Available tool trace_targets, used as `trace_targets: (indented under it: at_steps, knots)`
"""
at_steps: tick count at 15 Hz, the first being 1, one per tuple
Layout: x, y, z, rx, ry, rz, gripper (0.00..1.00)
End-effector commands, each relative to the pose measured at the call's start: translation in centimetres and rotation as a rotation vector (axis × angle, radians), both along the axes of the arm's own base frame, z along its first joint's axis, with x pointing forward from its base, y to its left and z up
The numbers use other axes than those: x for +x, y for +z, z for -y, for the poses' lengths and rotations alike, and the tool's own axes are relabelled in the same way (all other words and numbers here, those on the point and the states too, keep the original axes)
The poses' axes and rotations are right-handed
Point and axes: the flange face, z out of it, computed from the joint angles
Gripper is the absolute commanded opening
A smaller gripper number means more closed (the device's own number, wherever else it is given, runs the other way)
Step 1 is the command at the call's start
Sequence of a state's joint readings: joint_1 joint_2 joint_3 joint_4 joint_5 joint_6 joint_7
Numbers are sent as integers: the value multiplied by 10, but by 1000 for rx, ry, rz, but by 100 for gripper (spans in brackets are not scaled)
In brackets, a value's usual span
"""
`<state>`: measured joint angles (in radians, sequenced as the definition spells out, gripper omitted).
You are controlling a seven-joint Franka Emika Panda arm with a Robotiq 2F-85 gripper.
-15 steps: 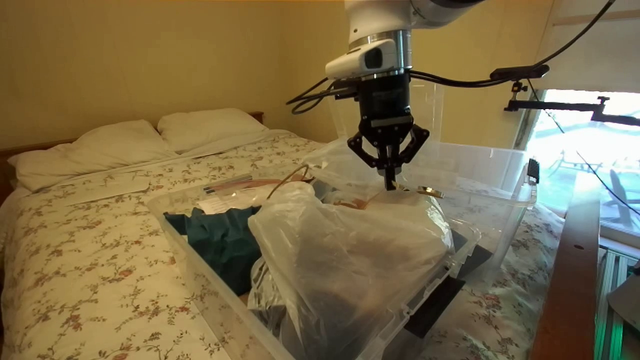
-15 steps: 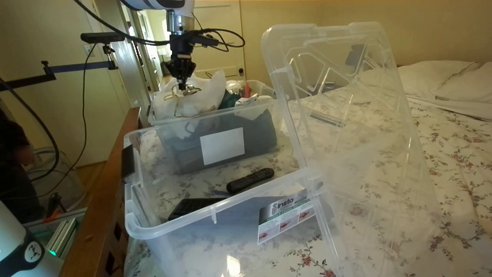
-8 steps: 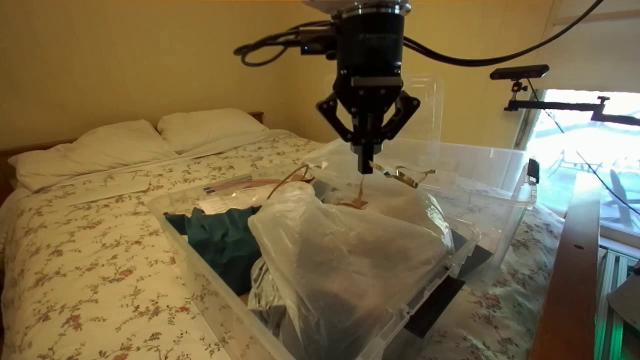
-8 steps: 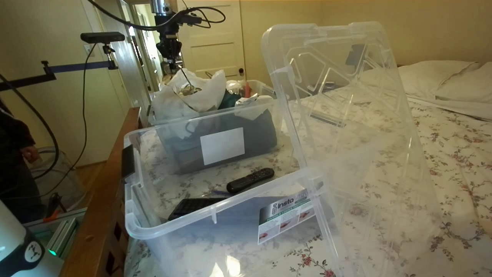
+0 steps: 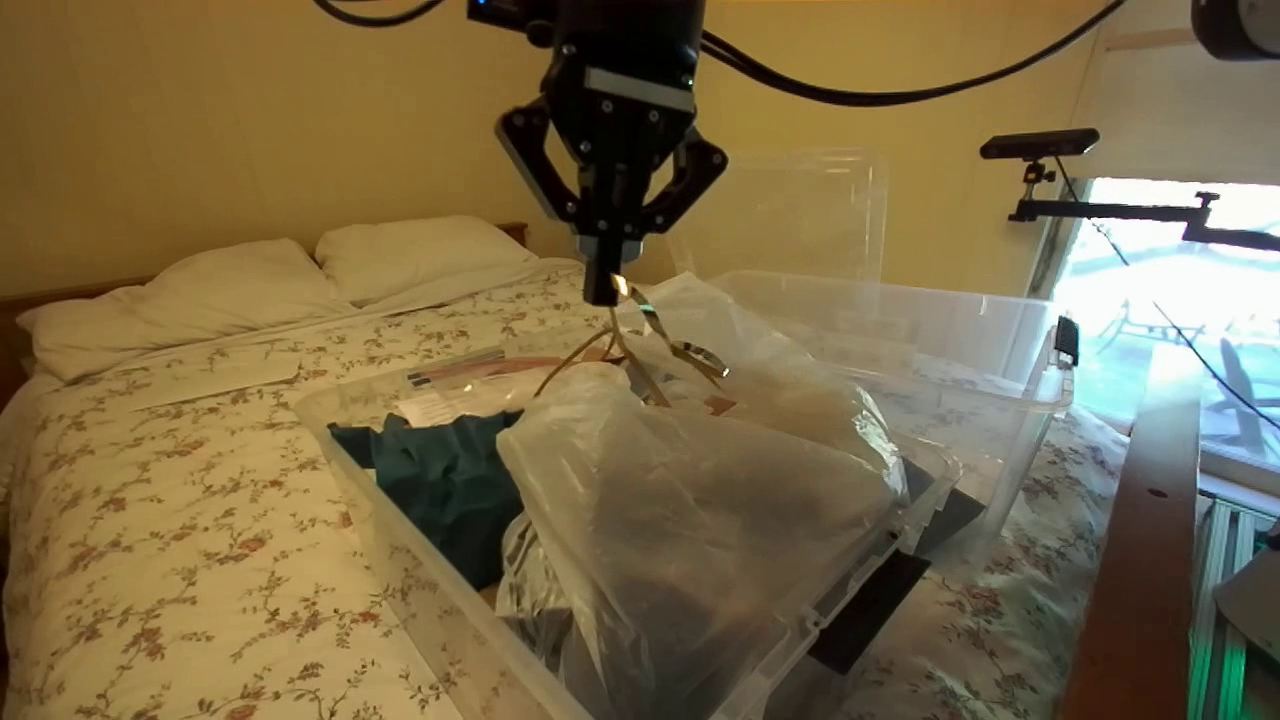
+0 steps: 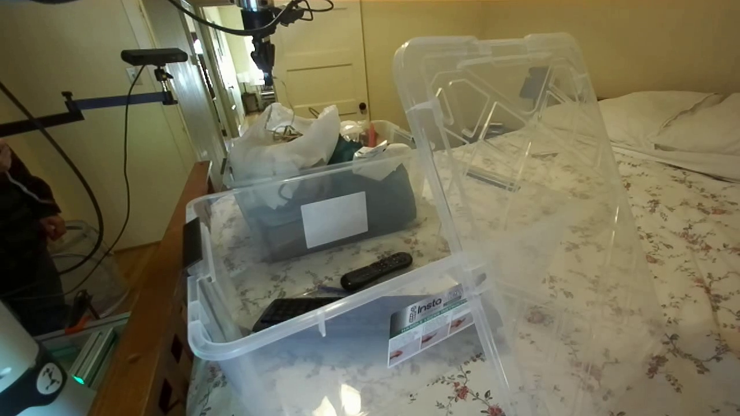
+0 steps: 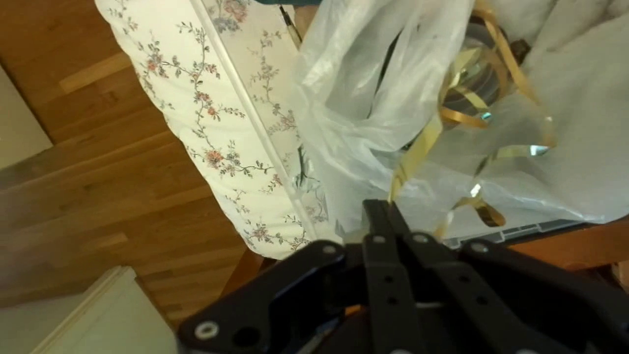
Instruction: Put the silver ribbon in the white plastic.
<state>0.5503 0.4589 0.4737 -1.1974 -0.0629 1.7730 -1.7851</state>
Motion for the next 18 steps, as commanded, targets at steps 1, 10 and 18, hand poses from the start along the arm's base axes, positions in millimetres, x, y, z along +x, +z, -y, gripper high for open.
trace_targets:
  at_steps: [1, 10, 18]
  knots:
    - [43, -13, 9, 50, 4, -31, 0]
    - [69, -69, 85, 122, -60, -258, 0]
    - [28, -141, 99, -75, -156, -257, 0]
